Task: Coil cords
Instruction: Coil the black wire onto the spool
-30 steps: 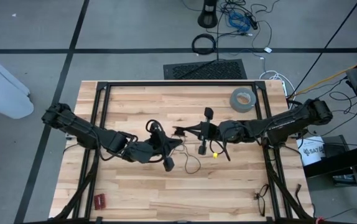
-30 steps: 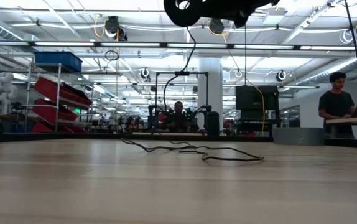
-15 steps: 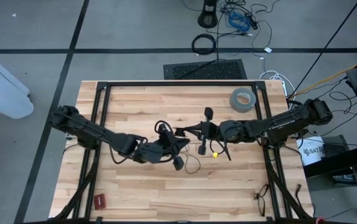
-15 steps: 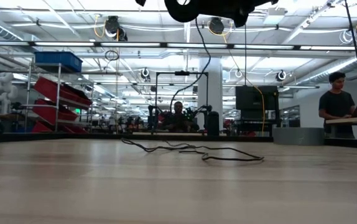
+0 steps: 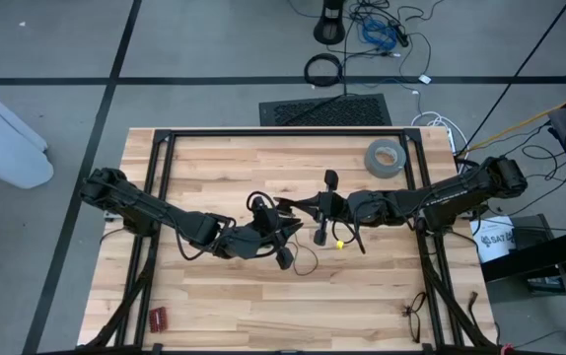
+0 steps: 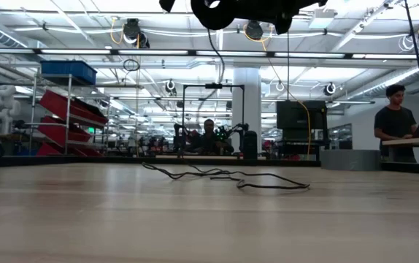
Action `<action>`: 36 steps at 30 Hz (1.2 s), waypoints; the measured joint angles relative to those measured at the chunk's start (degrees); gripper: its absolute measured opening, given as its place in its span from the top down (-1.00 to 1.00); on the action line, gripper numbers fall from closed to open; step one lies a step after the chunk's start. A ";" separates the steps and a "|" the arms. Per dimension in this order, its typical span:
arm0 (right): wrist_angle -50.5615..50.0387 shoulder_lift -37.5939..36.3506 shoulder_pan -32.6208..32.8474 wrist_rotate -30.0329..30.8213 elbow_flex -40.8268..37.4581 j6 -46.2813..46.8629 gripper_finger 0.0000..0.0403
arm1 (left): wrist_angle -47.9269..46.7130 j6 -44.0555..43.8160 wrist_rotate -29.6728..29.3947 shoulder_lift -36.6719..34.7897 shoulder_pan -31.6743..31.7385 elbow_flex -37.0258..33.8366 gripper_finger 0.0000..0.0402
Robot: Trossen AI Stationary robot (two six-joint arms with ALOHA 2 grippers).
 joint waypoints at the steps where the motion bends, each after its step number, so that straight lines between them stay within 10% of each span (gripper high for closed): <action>1: 0.00 0.00 0.00 -0.05 -0.02 0.19 1.00 | 0.08 0.00 -0.02 0.04 0.00 0.00 0.71; 36: 13.92 -0.07 -1.65 -1.08 0.01 -4.20 1.00 | 17.72 10.34 -1.41 -0.15 -4.58 -0.04 0.69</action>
